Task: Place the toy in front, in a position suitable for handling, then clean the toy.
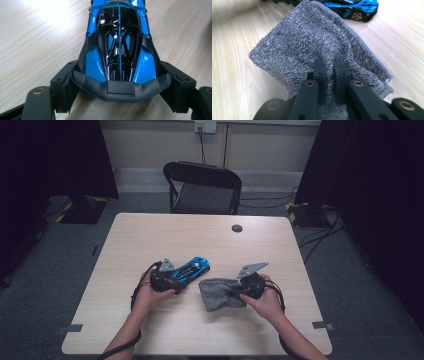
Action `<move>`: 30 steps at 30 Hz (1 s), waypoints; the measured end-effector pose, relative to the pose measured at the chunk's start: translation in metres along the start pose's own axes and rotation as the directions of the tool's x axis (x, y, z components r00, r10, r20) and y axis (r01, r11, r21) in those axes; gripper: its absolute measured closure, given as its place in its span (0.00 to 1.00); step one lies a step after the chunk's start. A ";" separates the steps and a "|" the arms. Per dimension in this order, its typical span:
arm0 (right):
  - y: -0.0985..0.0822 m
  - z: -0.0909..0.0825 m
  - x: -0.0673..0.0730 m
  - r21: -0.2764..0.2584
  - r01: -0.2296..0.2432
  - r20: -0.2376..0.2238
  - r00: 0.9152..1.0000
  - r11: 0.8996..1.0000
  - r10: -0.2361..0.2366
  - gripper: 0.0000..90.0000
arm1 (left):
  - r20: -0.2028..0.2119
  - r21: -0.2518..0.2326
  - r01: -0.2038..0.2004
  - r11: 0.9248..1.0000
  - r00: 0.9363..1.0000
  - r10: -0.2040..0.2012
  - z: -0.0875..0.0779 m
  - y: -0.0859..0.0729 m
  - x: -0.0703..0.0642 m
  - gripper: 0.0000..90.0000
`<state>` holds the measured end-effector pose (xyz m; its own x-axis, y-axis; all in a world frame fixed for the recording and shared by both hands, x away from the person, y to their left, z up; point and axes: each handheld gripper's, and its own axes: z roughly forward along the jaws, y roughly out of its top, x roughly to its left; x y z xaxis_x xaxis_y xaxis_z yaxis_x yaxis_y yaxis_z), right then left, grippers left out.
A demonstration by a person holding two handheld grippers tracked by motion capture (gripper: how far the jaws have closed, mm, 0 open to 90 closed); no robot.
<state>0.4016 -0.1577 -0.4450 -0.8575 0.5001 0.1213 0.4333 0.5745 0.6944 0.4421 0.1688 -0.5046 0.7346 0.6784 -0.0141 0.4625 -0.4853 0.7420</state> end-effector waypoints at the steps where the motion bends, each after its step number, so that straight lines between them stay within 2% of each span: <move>1: 0.001 -0.001 -0.001 -0.006 -0.008 -0.006 1.000 1.000 0.008 0.92 | 0.000 0.000 0.000 1.000 1.000 0.000 0.000 0.000 0.000 0.27; 5: 0.004 -0.003 -0.005 -0.024 -0.025 -0.011 1.000 0.999 0.024 0.92 | -0.001 0.001 0.000 1.000 1.000 0.000 0.000 0.000 0.000 0.27; 19: 0.021 -0.010 -0.017 -0.029 -0.020 0.018 1.000 0.999 0.021 0.92 | -0.001 0.000 0.002 1.000 1.000 -0.002 0.000 0.000 0.000 0.27; 30: 0.035 -0.013 -0.024 -0.039 -0.015 0.019 1.000 0.999 0.016 0.92 | -0.001 0.001 -0.001 1.000 1.000 0.001 -0.001 0.000 0.000 0.27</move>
<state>0.4334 -0.1577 -0.4146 -0.8452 0.5211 0.1188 0.4348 0.5411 0.7199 0.4415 0.1691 -0.5045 0.7342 0.6788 -0.0128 0.4626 -0.4863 0.7413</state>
